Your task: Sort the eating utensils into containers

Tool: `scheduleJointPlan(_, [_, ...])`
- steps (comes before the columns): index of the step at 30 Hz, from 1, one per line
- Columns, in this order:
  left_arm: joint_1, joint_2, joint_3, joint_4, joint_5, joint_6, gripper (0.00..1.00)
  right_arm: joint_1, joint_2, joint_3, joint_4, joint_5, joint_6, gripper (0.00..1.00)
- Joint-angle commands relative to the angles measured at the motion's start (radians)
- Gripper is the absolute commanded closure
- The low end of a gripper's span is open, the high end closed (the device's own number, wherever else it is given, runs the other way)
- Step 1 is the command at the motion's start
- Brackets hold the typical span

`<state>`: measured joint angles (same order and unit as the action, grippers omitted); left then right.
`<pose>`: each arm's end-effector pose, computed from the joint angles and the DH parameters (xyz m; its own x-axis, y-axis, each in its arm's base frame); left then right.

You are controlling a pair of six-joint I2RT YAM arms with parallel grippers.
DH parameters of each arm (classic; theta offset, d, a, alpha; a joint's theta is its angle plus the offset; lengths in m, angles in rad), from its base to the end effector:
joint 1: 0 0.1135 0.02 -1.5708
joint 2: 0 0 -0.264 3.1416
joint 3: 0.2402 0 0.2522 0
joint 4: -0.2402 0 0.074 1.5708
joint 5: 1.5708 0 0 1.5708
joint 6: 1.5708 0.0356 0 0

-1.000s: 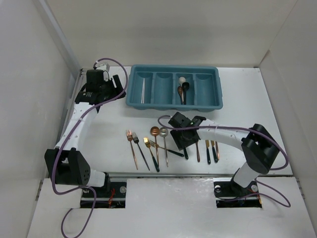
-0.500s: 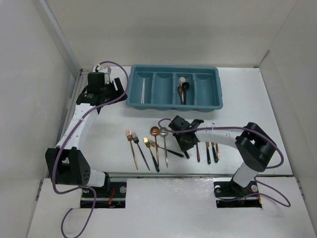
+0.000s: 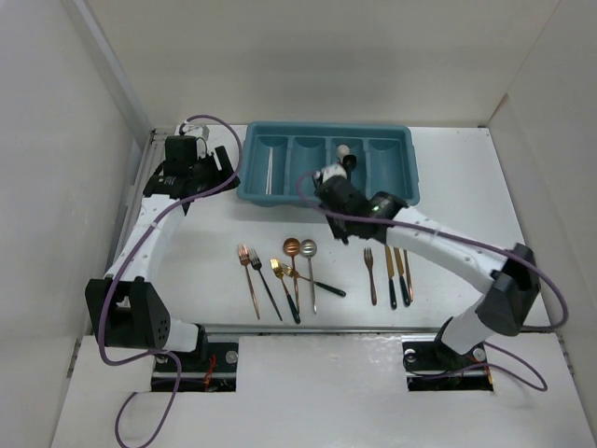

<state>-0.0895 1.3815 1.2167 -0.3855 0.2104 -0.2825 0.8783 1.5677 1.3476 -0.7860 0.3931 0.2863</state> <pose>0.3126 -0.0355 0.3349 -0.5740 -0.2222 -0.7881 0.1090 0.9332 -0.3425 0.2203 0.2441 0.2923 -0.6812 -0.4126 -0.6048 -0.4041 0.9007 -0.1593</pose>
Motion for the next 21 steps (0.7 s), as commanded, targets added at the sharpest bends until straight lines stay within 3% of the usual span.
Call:
scheduleJointPlan(1, [0.004,-0.021,-0.005,0.023,0.014,-0.009,0.36,-0.082,-0.097,0.18,0.043,0.148,-0.119,1.0])
scheduleJointPlan(7, [0.004,-0.021,0.004,0.023,0.004,-0.009,0.36,-0.395,0.097,0.317,0.254,0.099,-0.32,1.0])
scheduleJointPlan(10, [0.004,-0.044,0.004,0.023,-0.005,-0.009,0.36,-0.493,0.272,0.447,0.216,0.067,-0.357,1.0])
scheduleJointPlan(15, [0.004,-0.055,-0.006,0.023,-0.037,0.011,0.36,-0.575,0.423,0.525,0.182,0.0,-0.368,0.99])
scheduleJointPlan(18, [0.004,-0.064,-0.006,0.023,-0.037,0.02,0.36,-0.587,0.434,0.525,0.162,-0.028,-0.368,0.81])
scheduleJointPlan(19, [0.004,-0.064,-0.006,0.023,-0.037,0.02,0.36,-0.587,0.425,0.525,0.162,-0.028,-0.368,0.61])
scheduleJointPlan(20, [0.004,-0.064,-0.006,0.023,-0.037,0.02,0.36,-0.587,0.425,0.525,0.151,-0.017,-0.357,0.61])
scheduleJointPlan(21, [0.004,-0.055,-0.006,0.023,-0.037,0.02,0.36,-0.587,0.404,0.525,0.151,-0.017,-0.357,0.4])
